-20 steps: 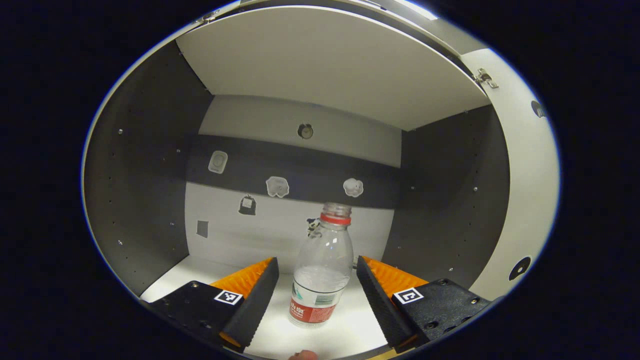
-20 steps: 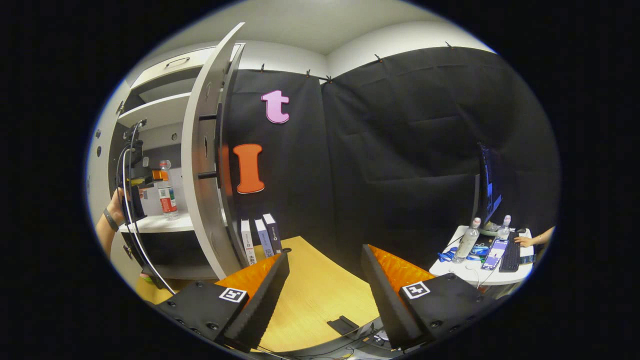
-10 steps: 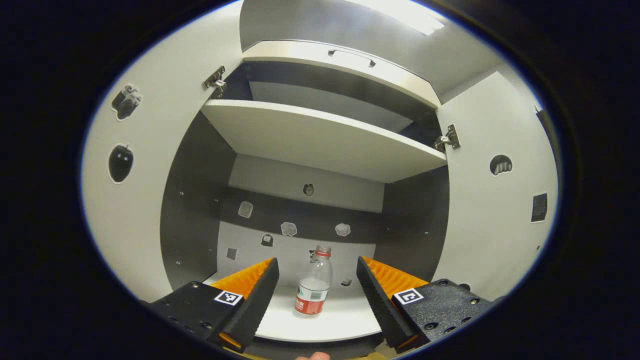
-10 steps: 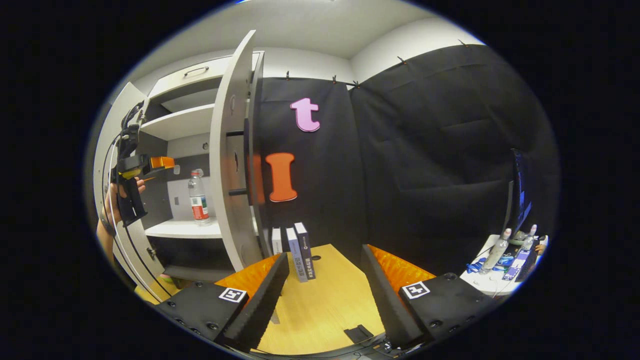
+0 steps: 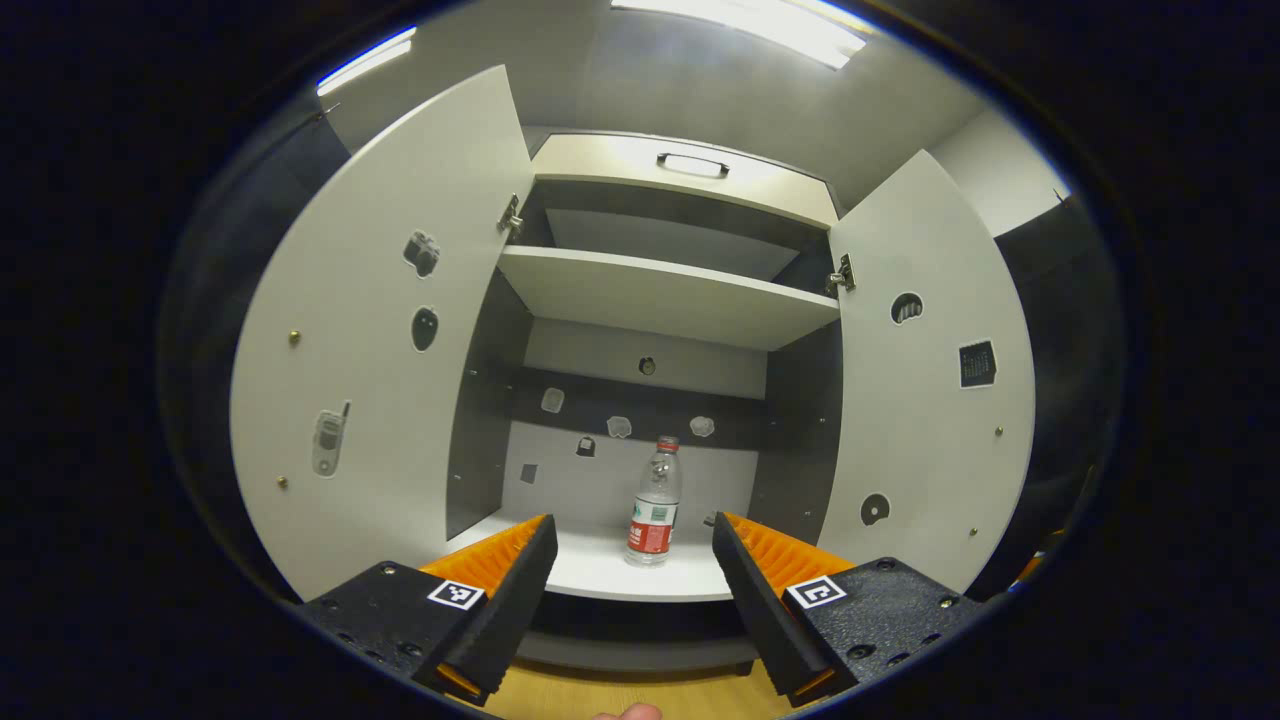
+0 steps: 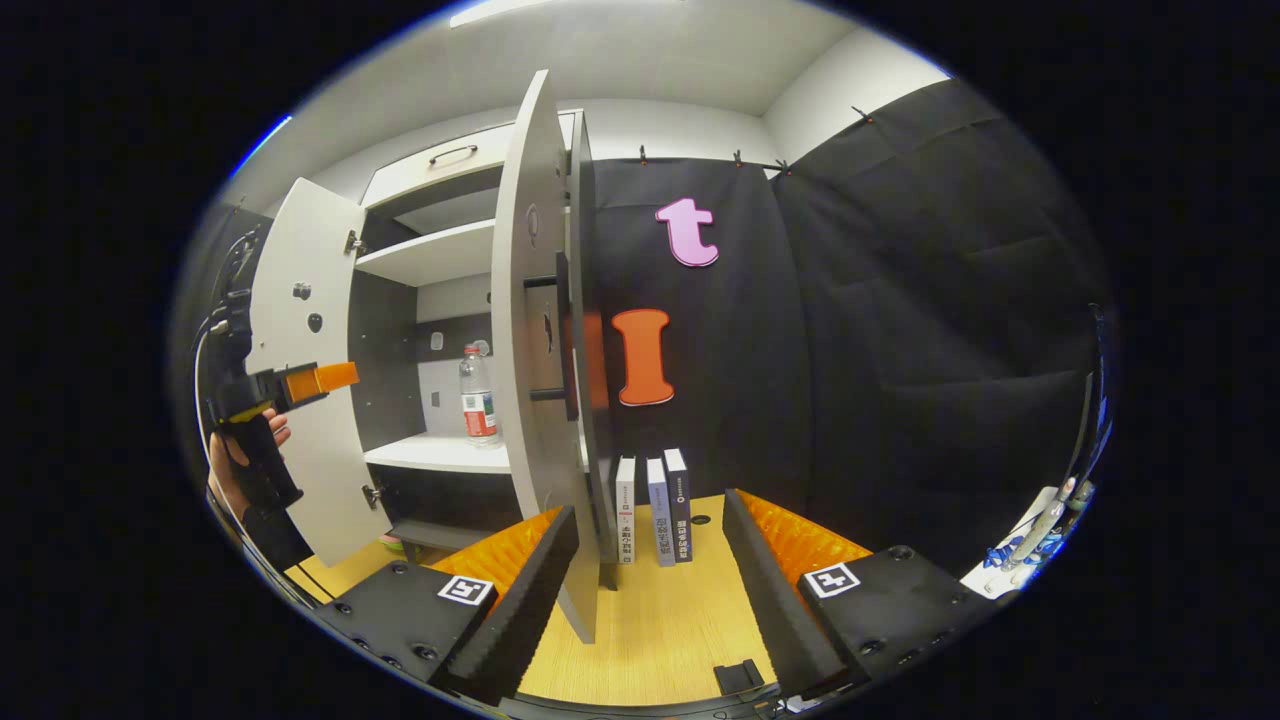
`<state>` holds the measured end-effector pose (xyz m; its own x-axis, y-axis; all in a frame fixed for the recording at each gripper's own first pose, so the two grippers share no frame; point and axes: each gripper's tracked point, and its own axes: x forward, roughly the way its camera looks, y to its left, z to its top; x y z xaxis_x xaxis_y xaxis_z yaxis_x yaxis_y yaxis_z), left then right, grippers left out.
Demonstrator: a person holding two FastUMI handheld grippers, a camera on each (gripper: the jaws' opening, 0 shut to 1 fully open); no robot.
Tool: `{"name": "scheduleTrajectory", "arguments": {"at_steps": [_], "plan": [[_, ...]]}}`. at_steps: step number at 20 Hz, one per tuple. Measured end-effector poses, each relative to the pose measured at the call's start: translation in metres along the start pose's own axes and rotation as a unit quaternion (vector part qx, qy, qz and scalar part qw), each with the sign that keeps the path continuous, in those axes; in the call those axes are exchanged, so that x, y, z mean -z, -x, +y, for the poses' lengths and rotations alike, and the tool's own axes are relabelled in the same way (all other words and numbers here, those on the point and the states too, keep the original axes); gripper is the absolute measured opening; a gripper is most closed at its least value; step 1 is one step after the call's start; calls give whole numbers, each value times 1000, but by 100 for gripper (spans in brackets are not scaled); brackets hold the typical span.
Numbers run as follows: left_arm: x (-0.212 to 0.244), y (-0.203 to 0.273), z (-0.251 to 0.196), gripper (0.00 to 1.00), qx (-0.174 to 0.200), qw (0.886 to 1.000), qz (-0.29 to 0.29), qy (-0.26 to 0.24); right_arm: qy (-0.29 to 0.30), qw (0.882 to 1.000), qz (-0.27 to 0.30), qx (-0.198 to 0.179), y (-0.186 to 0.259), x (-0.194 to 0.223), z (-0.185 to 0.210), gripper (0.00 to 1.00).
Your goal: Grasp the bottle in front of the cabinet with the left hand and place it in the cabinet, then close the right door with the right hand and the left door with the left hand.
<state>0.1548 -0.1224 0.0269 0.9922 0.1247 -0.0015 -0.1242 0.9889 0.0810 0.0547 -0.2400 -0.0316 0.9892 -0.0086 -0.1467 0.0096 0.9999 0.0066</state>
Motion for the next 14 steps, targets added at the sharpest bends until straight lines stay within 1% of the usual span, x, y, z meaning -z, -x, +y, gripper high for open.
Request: {"name": "scheduleTrajectory", "arguments": {"at_steps": [1, 3, 5, 7, 8, 9, 10, 11, 14], "plan": [[6, 15, -1, 94, -8, 1000, 0, -5, 0, 1000, -1, -10, 1, 0, 3, 97], [20, 44, -8, 94, -18, 1000, 5, -4, -2, 1000, -4, -25, 1, -2, 7, 97], [38, 69, -15, 95, -24, 1000, 16, 8, -4, 999, -2, -39, 2, -1, 14, 97], [53, 86, -16, 95, -32, 999, 24, 17, -7, 999, 3, -48, 1, 1, 19, 97], [57, 91, -14, 95, -37, 999, 24, 17, -9, 999, 4, -49, 0, 3, 22, 100], [61, 97, -12, 95, -41, 999, 23, 16, -11, 999, 5, -48, -1, 4, 24, 100], [64, 103, -9, 95, -44, 999, 23, 14, -13, 999, 6, -44, -1, 7, 26, 97], [67, 107, -6, 95, -45, 999, 25, 12, -14, 999, 4, -38, -2, 9, 30, 97], [66, 105, 4, 95, -28, 999, 27, -7, -10, 1000, -13, -13, -9, -2, 39, 97]]}}
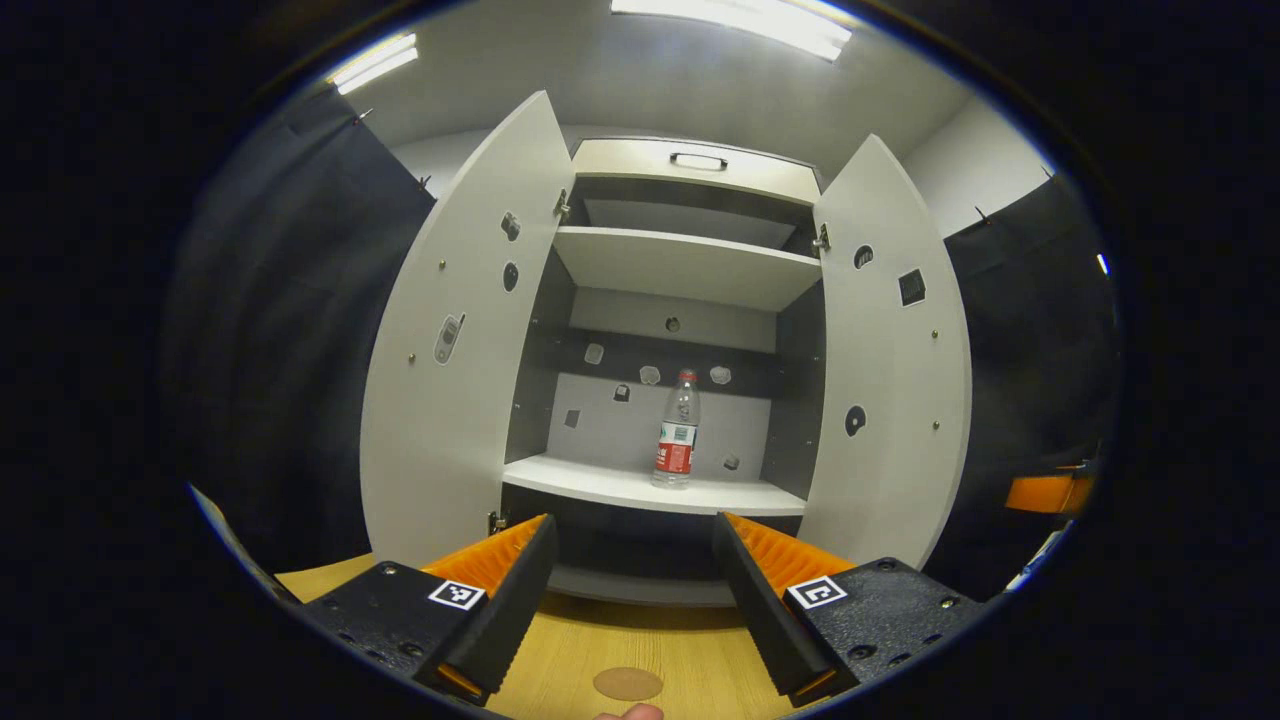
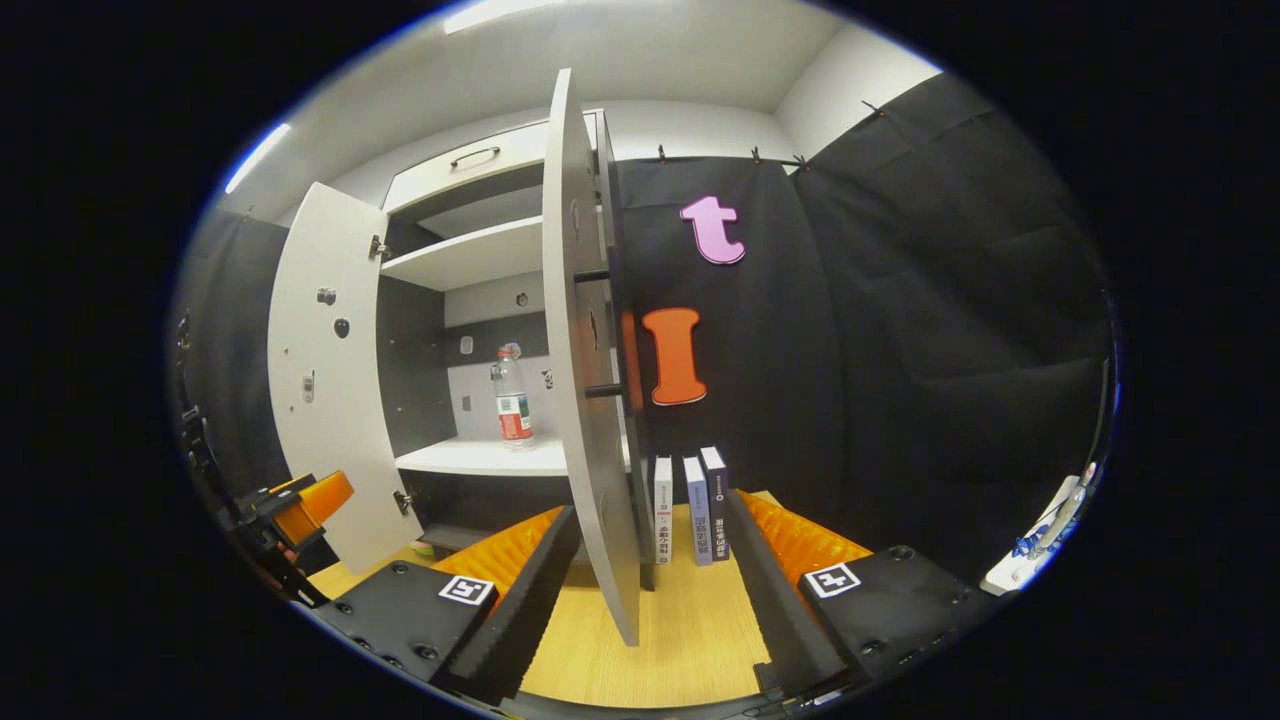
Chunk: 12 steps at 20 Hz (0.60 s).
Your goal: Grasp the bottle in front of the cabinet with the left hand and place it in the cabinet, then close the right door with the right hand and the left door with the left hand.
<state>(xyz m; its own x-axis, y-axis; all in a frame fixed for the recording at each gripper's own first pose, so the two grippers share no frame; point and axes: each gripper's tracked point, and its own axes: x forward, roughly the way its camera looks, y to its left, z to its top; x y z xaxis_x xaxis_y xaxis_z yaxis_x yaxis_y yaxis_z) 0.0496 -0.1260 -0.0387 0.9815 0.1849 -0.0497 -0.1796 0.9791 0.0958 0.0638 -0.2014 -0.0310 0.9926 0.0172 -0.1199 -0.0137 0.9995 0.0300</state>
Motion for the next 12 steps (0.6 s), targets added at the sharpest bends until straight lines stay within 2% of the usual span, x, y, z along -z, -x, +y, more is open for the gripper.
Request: {"name": "scheduleTrajectory", "arguments": {"at_steps": [2, 3, 5, 6, 8, 9, 10, 11, 12], "plan": [[-7, -3, 7, 95, 18, 1000, -4, -5, 7, 1000, -18, 20, -9, -17, 0, 97], [-8, -5, 11, 95, 26, 1000, -2, -6, 6, 999, -27, 22, -16, -28, 2, 100], [2, -17, 22, 95, 33, 999, 3, -4, -8, 999, -43, 29, -31, -52, -1, 97], [3, -20, 27, 95, 37, 999, 4, -1, -16, 998, -51, 39, -38, -64, -10, 100], [5, -27, 38, 95, 44, 999, 5, 1, -14, 996, -62, 61, -55, -84, -28, 89], [6, -29, 43, 95, 46, 999, 5, 0, -12, 995, -62, 76, -64, -90, -38, 96], [6, -32, 49, 95, 47, 999, 4, -1, -14, 994, -62, 84, -72, -95, -44, 89], [7, -33, 54, 95, 46, 999, 2, -2, -18, 994, -64, 89, -79, -101, -47, 98], [6, -35, 58, 95, 45, 999, -2, -1, -21, 994, -64, 91, -85, -105, -50, 90]]}}
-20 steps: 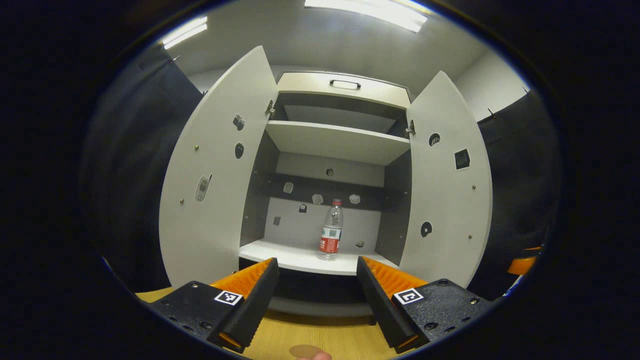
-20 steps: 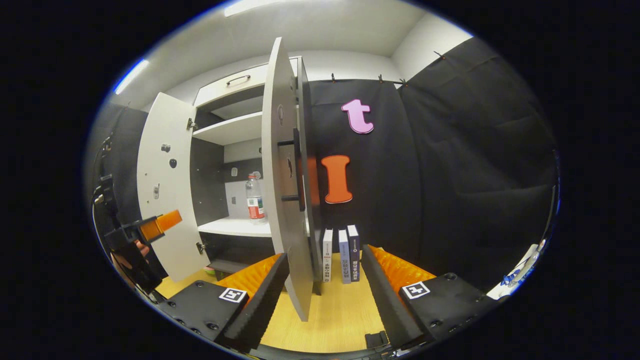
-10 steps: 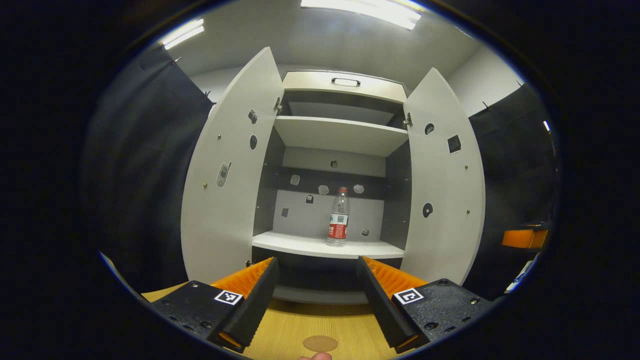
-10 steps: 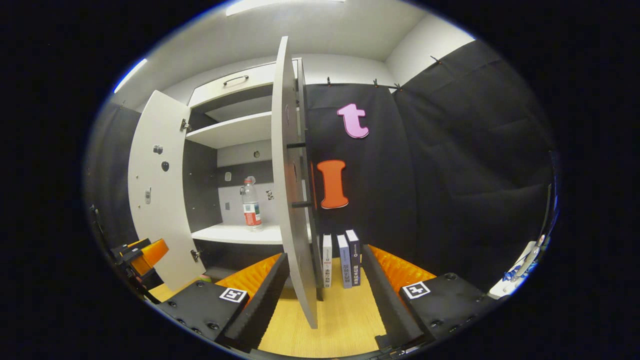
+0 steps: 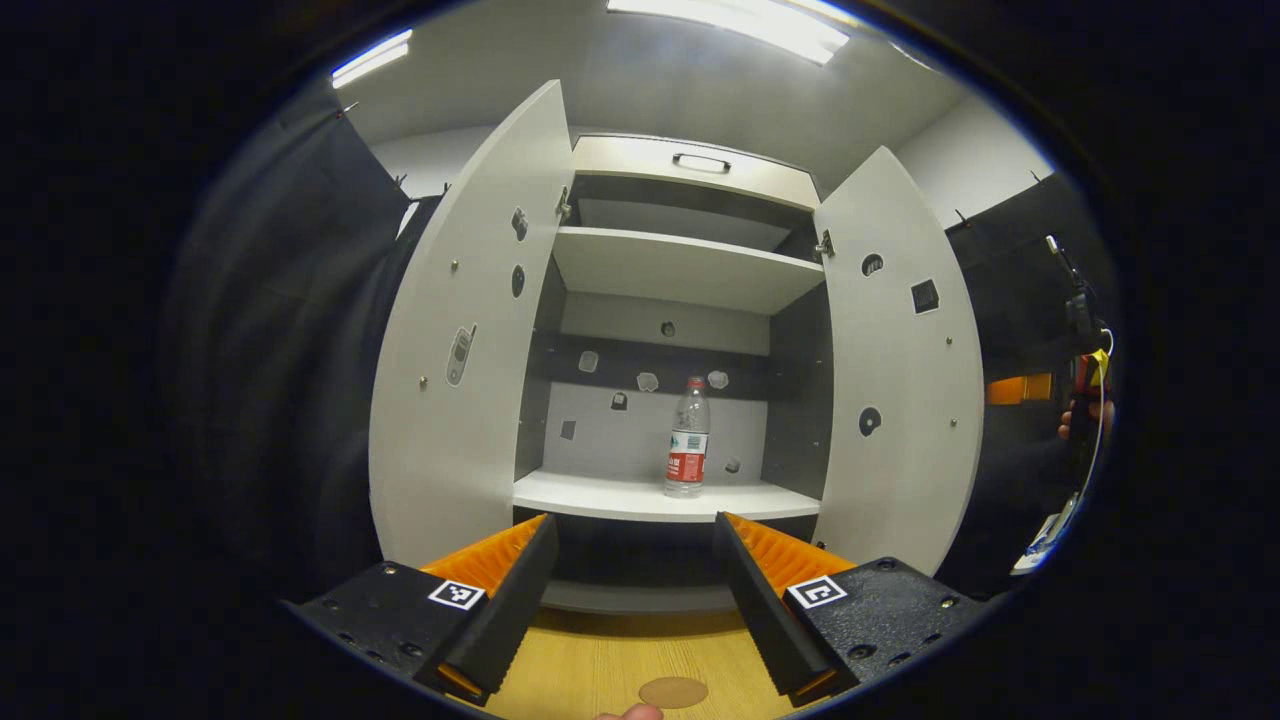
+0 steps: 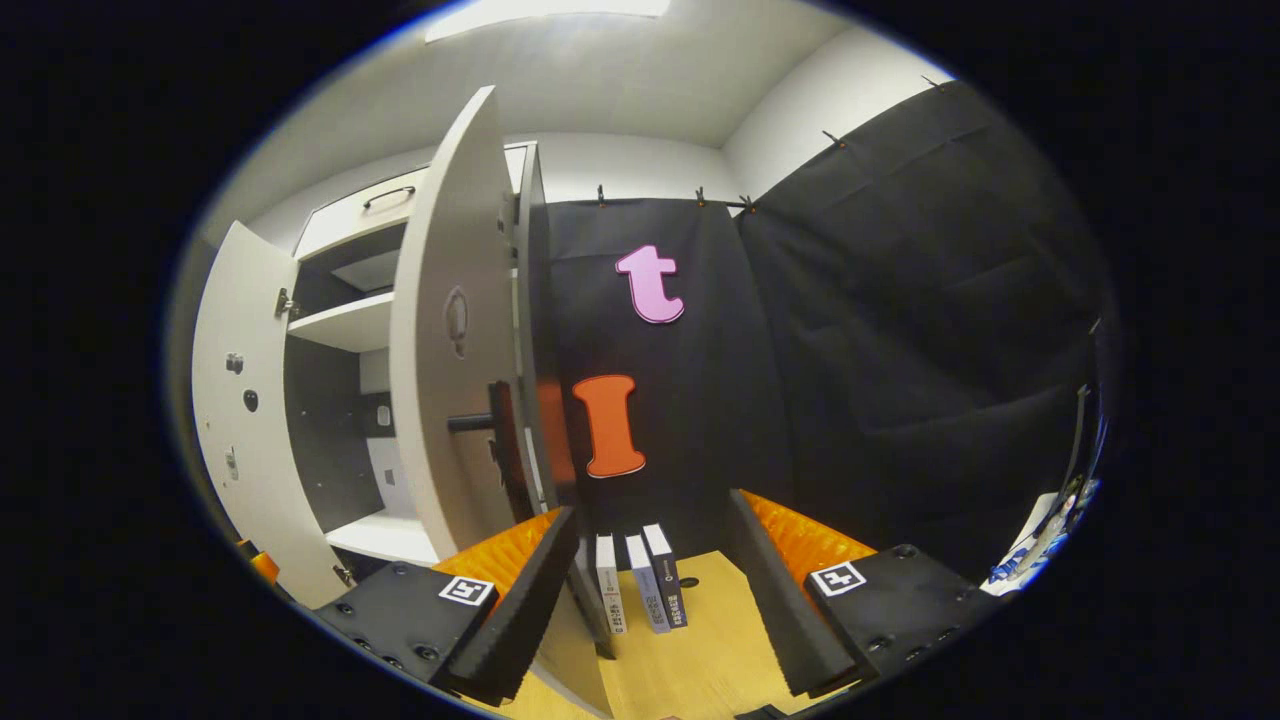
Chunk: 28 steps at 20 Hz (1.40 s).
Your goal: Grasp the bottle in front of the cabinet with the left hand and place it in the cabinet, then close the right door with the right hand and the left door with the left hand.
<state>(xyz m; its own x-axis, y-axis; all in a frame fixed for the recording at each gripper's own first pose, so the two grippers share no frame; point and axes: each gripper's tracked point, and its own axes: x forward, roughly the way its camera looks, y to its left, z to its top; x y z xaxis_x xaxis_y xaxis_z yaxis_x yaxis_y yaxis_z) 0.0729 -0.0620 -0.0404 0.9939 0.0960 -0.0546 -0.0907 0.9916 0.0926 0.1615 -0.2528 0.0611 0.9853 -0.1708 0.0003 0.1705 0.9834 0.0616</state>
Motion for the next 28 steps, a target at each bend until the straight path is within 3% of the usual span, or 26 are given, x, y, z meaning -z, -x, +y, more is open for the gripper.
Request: {"name": "scheduleTrajectory", "arguments": {"at_steps": [1, 4, 5, 6, 17, 22, 28], "plan": [[0, -1, 4, 95, -1, 1000, -3, 2, 0, 1000, 0, 2, -7, -3, 1, 97], [4, -3, 15, 95, -6, 1000, -3, 8, 12, 1000, -5, -1, -23, -14, 6, 97], [6, -6, 18, 95, -9, 1000, -1, 9, 16, 1000, -5, 0, -25, -15, 7, 90], [9, -7, 22, 95, -12, 1000, 0, 10, 21, 1000, -7, 4, -26, -16, 5, 97], [15, -19, 32, 95, -21, 1000, -4, 16, 51, 999, -4, -15, -19, -13, 31, 97], [15, -23, 37, 95, -20, 1000, -2, 17, 10, 997, 17, -69, -14, 2, 82, 97], [9, -17, 57, 95, -41, 999, -12, 6, 6, 993, 25, -115, -16, 11, 138, 97]]}}
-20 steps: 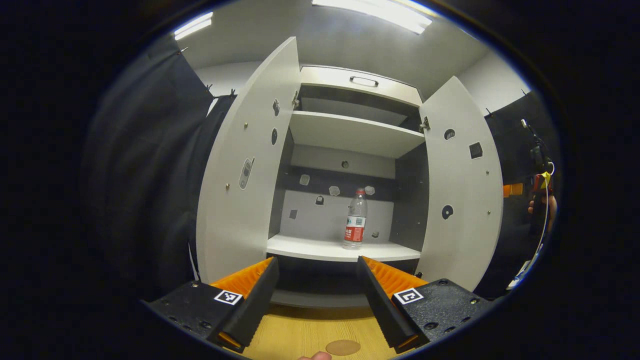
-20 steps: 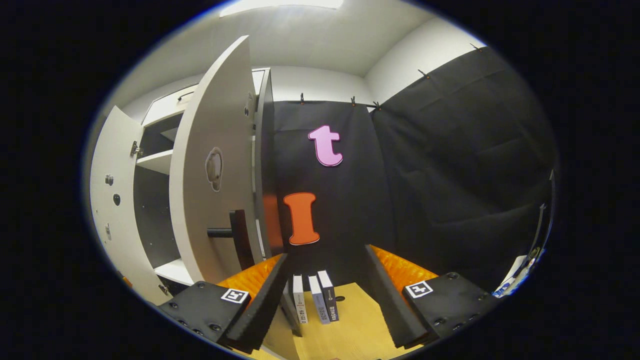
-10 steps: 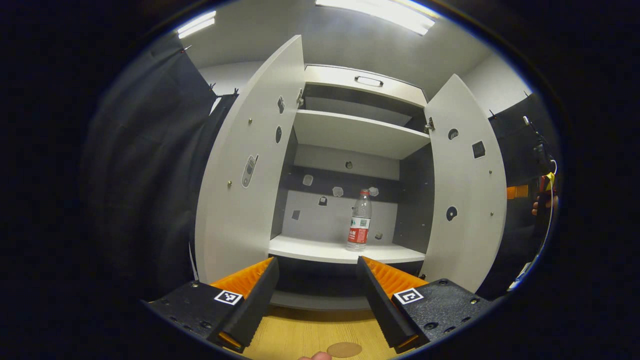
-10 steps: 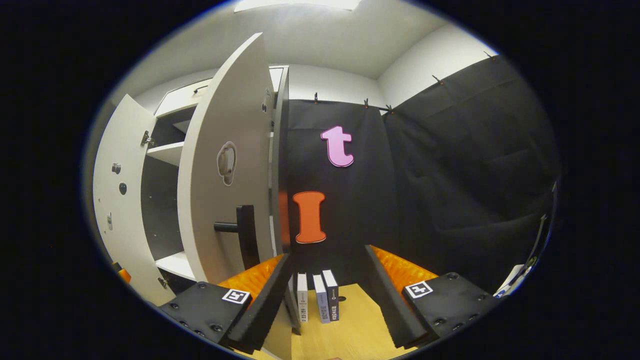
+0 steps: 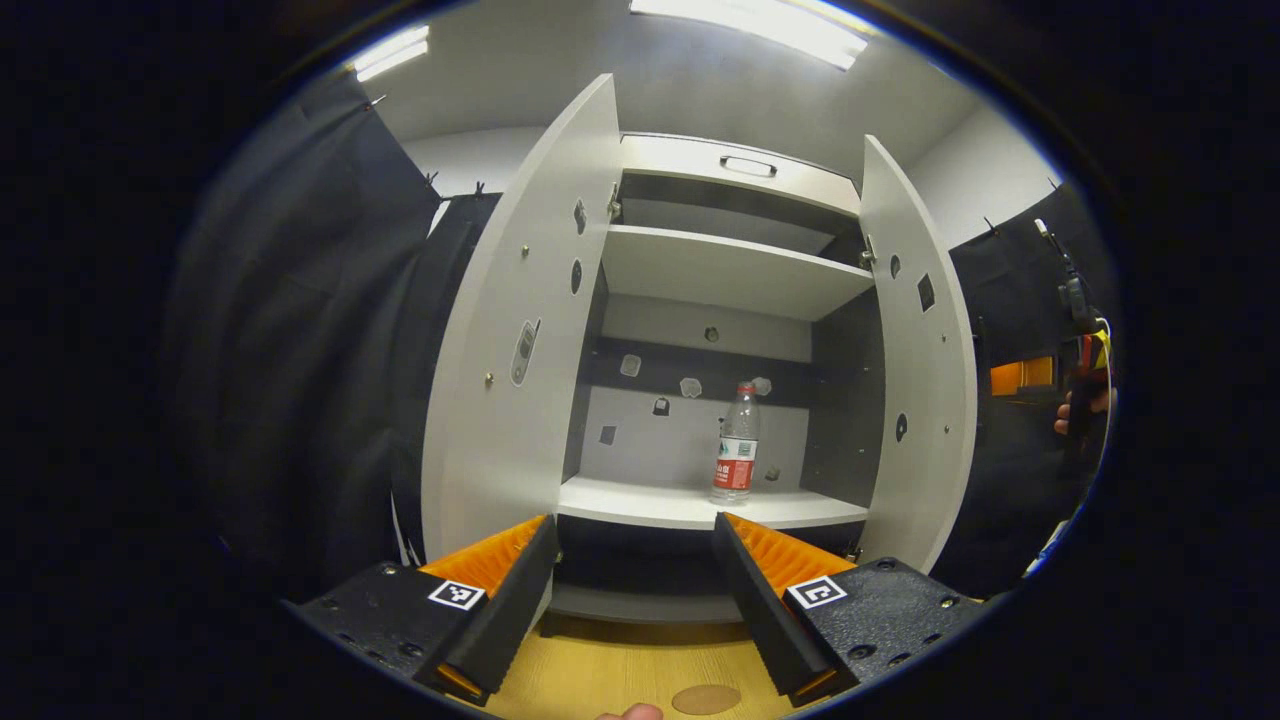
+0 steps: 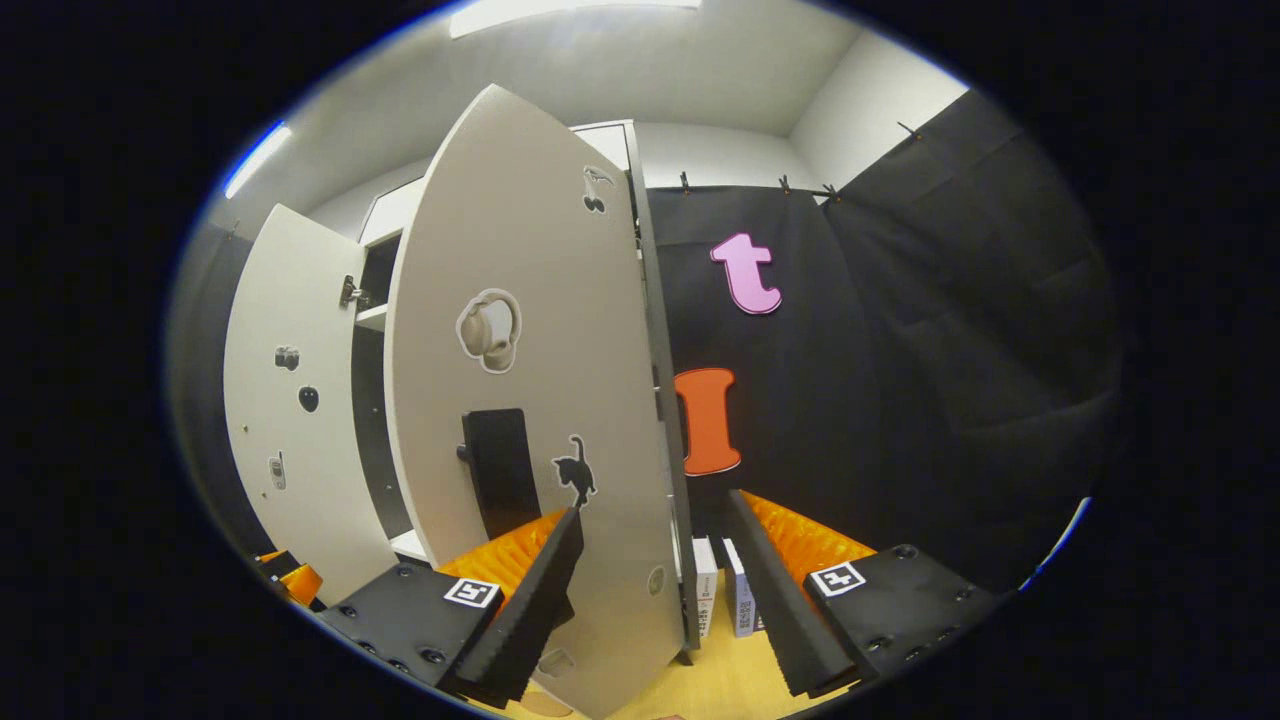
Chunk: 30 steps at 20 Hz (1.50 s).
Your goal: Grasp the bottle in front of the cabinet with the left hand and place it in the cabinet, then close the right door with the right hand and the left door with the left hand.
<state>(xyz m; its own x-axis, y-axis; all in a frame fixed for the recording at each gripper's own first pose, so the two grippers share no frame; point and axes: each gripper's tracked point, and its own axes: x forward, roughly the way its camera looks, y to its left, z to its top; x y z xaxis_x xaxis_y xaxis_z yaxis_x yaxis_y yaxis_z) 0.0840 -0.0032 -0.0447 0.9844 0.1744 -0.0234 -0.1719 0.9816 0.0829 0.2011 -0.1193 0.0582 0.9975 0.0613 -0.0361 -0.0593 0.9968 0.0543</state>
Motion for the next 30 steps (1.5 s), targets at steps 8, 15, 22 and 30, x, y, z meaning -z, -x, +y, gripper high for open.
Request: {"name": "scheduleTrajectory", "arguments": {"at_steps": [8, 15, 22, 30], "plan": [[-12, 8, 30, 94, -40, 999, -12, 1, -24, 997, 19, -64, -40, 18, 62, 100], [-85, 34, 91, 94, -130, 990, -56, 9, 7, 999, 9, -42, -30, 21, 51, 98], [-115, 64, 200, 94, -262, 964, -51, -14, 67, 997, 28, -34, 7, 58, 42, 98], [-117, 7, 246, 94, -282, 957, -52, -51, 56, 996, 66, -30, 38, 98, 40, 98]]}}
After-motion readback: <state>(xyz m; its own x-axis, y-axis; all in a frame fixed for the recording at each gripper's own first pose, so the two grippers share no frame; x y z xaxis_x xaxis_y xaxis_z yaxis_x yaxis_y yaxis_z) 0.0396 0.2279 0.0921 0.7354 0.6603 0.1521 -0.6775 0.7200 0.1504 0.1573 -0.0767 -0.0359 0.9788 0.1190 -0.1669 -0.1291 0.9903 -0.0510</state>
